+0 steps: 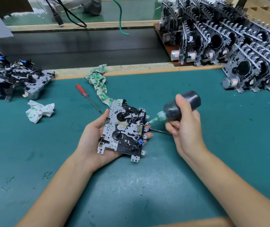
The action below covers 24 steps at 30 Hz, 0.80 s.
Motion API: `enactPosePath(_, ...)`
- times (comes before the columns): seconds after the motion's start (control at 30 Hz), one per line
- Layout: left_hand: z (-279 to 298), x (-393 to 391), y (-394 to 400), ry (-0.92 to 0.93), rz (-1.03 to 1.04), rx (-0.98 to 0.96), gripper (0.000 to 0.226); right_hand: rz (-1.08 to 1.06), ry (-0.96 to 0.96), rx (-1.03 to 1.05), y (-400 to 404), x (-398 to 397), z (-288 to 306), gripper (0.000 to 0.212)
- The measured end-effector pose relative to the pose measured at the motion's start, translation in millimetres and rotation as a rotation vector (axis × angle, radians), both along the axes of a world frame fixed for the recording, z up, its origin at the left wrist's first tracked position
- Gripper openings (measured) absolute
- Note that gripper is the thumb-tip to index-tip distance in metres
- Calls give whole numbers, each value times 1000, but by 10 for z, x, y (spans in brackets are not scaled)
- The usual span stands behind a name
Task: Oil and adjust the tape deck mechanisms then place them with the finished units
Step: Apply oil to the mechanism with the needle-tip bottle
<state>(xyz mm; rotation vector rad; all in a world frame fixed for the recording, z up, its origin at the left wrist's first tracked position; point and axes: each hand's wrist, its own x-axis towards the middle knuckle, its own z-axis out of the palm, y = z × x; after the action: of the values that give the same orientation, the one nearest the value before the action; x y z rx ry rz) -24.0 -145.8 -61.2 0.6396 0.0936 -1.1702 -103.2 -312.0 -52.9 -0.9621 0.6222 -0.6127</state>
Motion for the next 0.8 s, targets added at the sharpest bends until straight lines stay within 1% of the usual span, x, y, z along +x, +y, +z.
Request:
enactPosePath(0.43,-9,7,-3,-7,-19,29,53,56,-23,-87,5,6,-57,33)
enactPosePath(0.8,-21,18,7,-16,-41,14,55,40,-19,-80,6,8,-52,28)
